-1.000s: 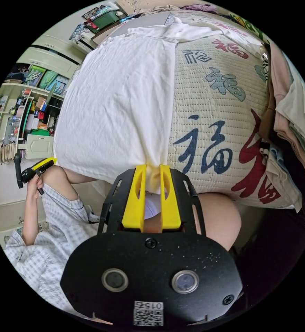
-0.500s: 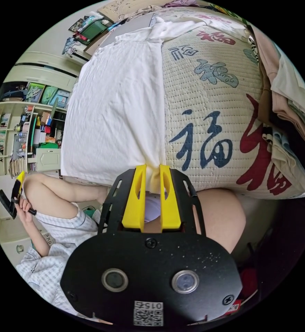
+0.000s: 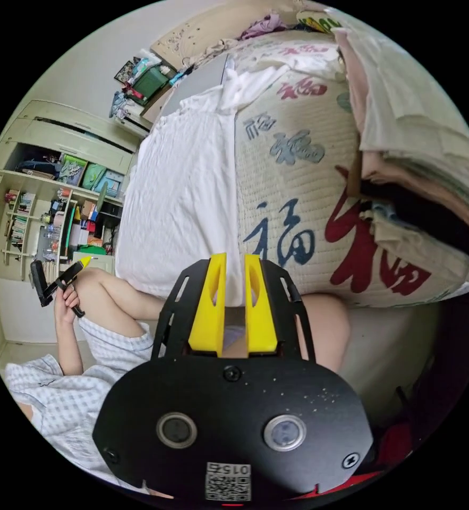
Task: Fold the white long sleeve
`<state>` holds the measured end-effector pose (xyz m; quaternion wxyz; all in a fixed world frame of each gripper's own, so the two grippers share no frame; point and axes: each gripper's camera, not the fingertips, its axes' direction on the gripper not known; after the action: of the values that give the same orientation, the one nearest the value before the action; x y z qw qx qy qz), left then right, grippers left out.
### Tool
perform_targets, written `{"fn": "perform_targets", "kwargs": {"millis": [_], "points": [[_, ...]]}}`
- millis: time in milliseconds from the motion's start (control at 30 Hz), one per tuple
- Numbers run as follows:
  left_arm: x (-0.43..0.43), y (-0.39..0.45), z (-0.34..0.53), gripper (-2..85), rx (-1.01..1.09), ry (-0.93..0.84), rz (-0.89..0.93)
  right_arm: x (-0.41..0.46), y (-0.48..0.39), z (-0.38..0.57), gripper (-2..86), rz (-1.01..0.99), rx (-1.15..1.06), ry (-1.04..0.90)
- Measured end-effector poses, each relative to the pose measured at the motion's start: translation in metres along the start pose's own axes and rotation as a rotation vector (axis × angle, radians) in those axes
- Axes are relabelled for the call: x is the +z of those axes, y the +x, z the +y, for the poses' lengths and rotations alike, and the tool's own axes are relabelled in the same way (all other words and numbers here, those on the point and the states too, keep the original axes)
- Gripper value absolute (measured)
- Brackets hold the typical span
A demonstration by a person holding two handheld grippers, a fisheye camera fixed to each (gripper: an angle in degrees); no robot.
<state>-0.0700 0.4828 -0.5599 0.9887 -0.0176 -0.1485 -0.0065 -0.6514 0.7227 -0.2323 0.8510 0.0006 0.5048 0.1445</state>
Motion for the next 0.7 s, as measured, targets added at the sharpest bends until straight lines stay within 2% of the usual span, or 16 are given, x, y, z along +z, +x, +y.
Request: {"fn": "perform_targets", "kwargs": {"millis": [133, 200, 367, 533, 700], "points": [[0.027, -0.011, -0.015, 3.1, 0.01, 0.007, 0.184, -0.065, -0.011, -0.05, 6.8, 0.06, -0.063, 0.107], [0.049, -0.01, -0.027, 3.2, 0.02, 0.008, 0.208, -0.08, -0.018, -0.085, 7.5, 0.123, -0.097, 0.116], [0.128, 0.007, -0.063, 3.7, 0.111, -0.097, 0.092, -0.093, -0.028, -0.192, 8.1, 0.368, -0.138, 0.127], [0.165, 0.014, -0.08, 4.3, 0.232, -0.11, -0.032, -0.084, -0.031, -0.299, 10.0, 0.612, -0.162, 0.069], [0.195, -0.004, -0.095, 4.6, 0.223, -0.152, -0.017, -0.061, -0.018, -0.363, 9.8, 0.84, -0.108, -0.064]]}}
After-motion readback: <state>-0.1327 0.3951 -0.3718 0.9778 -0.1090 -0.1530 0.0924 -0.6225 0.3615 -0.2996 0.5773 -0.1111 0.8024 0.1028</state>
